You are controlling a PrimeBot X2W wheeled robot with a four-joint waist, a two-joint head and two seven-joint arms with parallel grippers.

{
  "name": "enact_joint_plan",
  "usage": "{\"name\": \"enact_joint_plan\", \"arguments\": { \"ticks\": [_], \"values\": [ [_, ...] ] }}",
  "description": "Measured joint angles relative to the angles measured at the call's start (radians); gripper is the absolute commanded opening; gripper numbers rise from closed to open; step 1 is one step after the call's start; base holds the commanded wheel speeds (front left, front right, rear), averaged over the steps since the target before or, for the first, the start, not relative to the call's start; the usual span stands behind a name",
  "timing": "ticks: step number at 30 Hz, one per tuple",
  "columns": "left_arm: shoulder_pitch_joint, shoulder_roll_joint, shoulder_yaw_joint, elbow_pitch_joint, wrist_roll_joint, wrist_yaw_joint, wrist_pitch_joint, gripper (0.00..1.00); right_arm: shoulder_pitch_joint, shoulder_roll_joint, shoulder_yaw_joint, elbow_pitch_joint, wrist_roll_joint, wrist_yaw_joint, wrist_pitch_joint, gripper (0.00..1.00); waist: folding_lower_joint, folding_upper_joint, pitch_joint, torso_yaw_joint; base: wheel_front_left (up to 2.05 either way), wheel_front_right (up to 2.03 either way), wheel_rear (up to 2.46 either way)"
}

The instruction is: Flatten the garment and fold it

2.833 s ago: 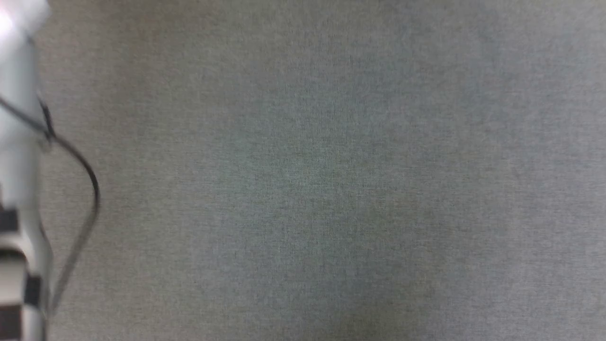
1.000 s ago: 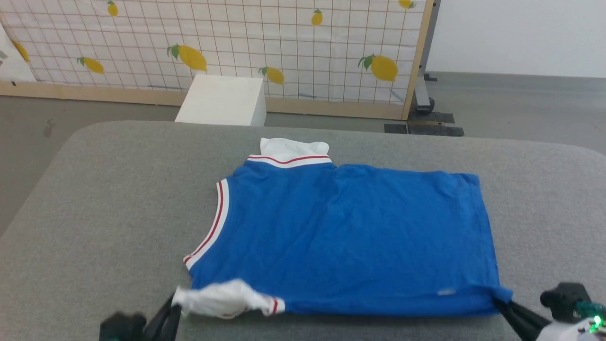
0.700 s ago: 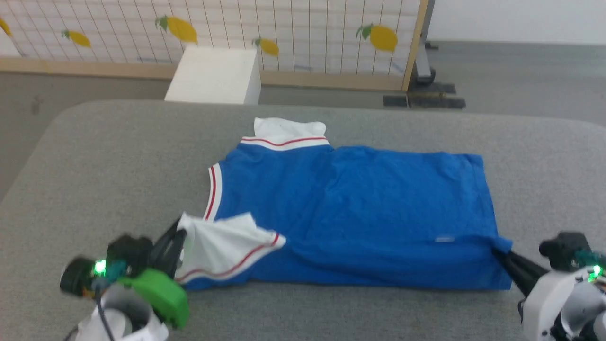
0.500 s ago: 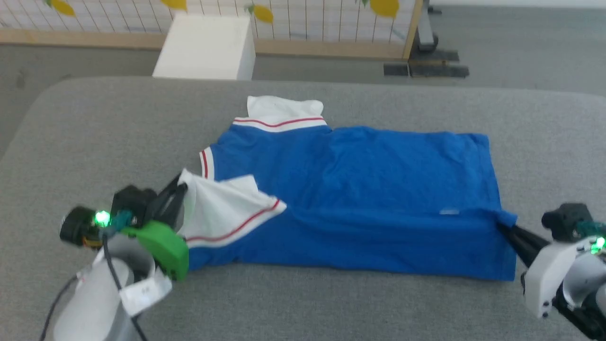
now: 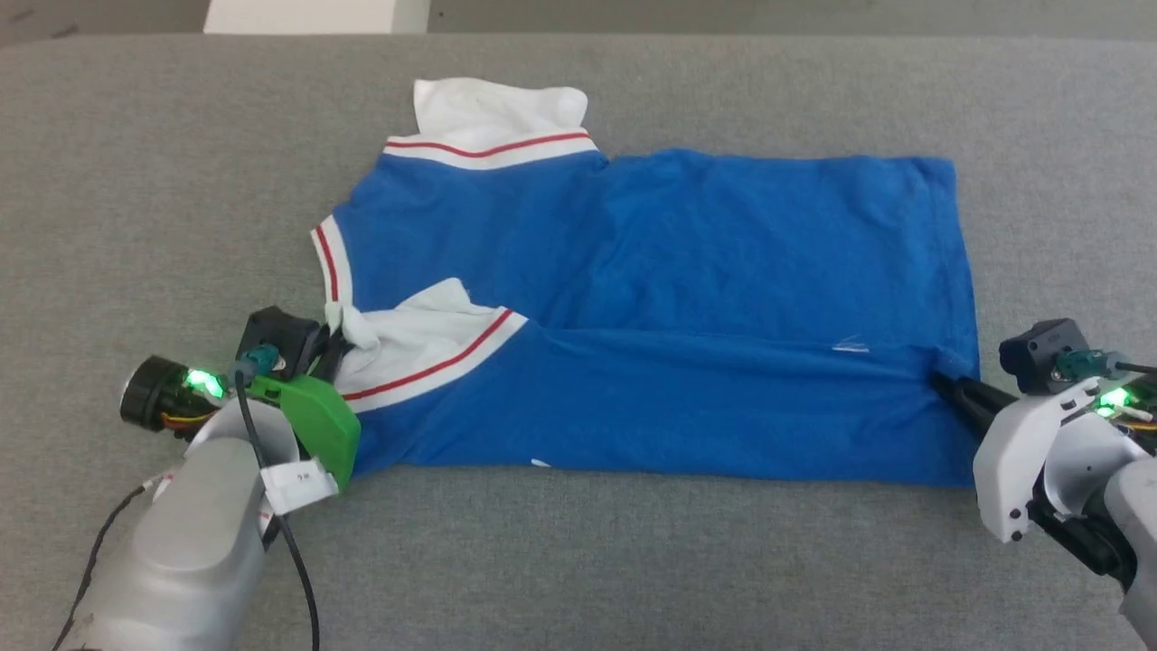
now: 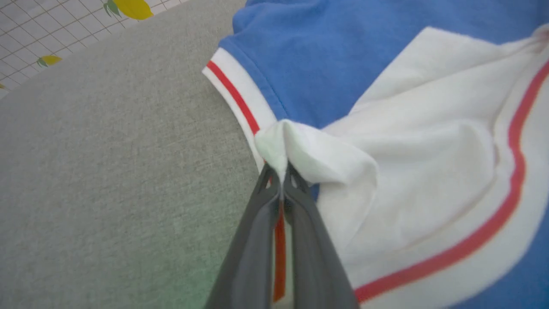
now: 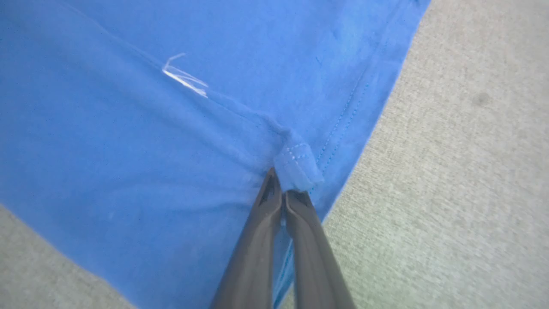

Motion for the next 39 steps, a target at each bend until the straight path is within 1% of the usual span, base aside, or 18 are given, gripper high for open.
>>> {"name": "enact_joint_plan", "arguments": {
  "ticks": [2, 6, 7, 8, 9, 10, 13, 16, 17, 22, 24, 27, 31, 33, 36, 39],
  "values": [
    [-0.015, 0.001, -0.025, 0.04, -0.021, 0.0, -0.011, 0.0, -0.016, 0.002, 0.013, 0.009, 0.003, 0.0, -0.008, 0.0, 0.0, 0.0, 0.012, -0.009, 0.0, 0.0, 0.0],
    [-0.04, 0.001, -0.07, 0.085, -0.108, 0.0, -0.01, 0.0, -0.033, 0.001, 0.045, 0.017, 0.028, 0.0, -0.006, 0.0, 0.0, 0.0, 0.01, -0.02, 0.0, 0.0, 0.0],
    [-0.046, 0.003, -0.086, 0.093, -0.124, 0.001, -0.011, 0.0, -0.037, -0.002, 0.052, 0.016, 0.036, 0.0, -0.003, 0.13, -0.0001, 0.0, 0.005, -0.02, 0.0, 0.0, 0.0],
    [-0.051, 0.005, -0.101, 0.1, -0.136, 0.001, -0.011, 0.0, -0.037, -0.005, 0.053, 0.016, 0.04, 0.0, -0.003, 0.33, -0.0001, 0.0, -0.002, -0.021, 0.0, 0.0, 0.0],
    [-0.053, 0.005, -0.108, 0.107, -0.156, 0.001, -0.012, 0.75, -0.037, -0.008, 0.056, 0.016, 0.045, 0.0, -0.003, 1.0, 0.0, 0.0, -0.009, -0.02, 0.0, 0.0, 0.0],
    [-0.053, 0.007, -0.119, 0.111, -0.169, 0.001, -0.017, 1.0, -0.037, -0.011, 0.063, 0.012, 0.046, 0.0, -0.001, 1.0, -0.0001, 0.0, -0.017, -0.019, 0.0, 0.0, 0.0],
    [-0.054, 0.027, -0.158, 0.111, -0.185, 0.0, -0.026, 1.0, -0.038, -0.019, 0.061, -0.007, 0.046, 0.0, -0.005, 1.0, -0.0001, 0.0, -0.047, -0.015, 0.0, 0.0, 0.0],
    [-0.058, 0.065, -0.204, 0.082, -0.215, 0.0, -0.004, 1.0, -0.037, -0.028, 0.037, -0.036, 0.044, 0.0, -0.019, 1.0, -0.0001, 0.0, -0.082, -0.009, 0.0, 0.0, 0.0],
    [-0.064, 0.074, -0.213, 0.068, -0.232, -0.001, 0.009, 1.0, -0.037, -0.03, 0.029, -0.043, 0.043, 0.0, -0.024, 1.0, -0.0001, 0.0, -0.092, -0.007, 0.0, 0.0, 0.0],
    [-0.132, 0.163, -0.294, -0.04, -0.291, -0.001, 0.132, 1.0, -0.019, -0.038, -0.016, -0.09, 0.031, 0.0, -0.025, 1.0, -0.0002, 0.0, -0.144, 0.006, 0.0, 0.0, 0.0],
    [-0.155, 0.191, -0.32, -0.09, -0.325, -0.001, 0.201, 1.0, -0.003, -0.04, -0.031, -0.104, 0.028, 0.0, -0.021, 1.0, -0.0003, 0.0, -0.161, 0.012, 0.0, 0.0, 0.0],
    [-0.186, 0.228, -0.369, -0.177, -0.409, -0.001, 0.326, 1.0, 0.018, -0.04, -0.049, -0.126, 0.024, 0.0, -0.006, 1.0, -0.0002, 0.0, -0.179, 0.023, 0.0, 0.0, 0.0],
    [-0.223, 0.266, -0.408, -0.263, -0.571, -0.001, 0.549, 1.0, 0.03, -0.035, -0.067, -0.153, 0.008, 0.0, 0.015, 1.0, -0.0003, 0.0, -0.188, 0.032, 0.0, 0.0, 0.0],
    [-0.249, 0.289, -0.437, -0.297, -0.621, -0.001, 0.654, 1.0, 0.031, -0.03, -0.074, -0.164, 0.002, 0.0, 0.021, 1.0, -0.0002, 0.0, -0.186, 0.029, 0.0, 0.0, 0.0],
    [-0.272, 0.303, -0.474, -0.325, -0.693, -0.001, 0.795, 1.0, 0.033, -0.016, -0.075, -0.174, -0.002, 0.0, 0.035, 1.0, -0.0003, 0.0, -0.181, 0.02, 0.0, 0.0, 0.0],
    [-0.284, 0.309, -0.505, -0.331, -0.73, -0.001, 0.893, 1.0, 0.037, -0.006, -0.072, -0.178, -0.002, 0.0, 0.046, 1.0, -0.0002, 0.0, -0.171, 0.01, 0.0, 0.0, 0.0]
  ]
}}
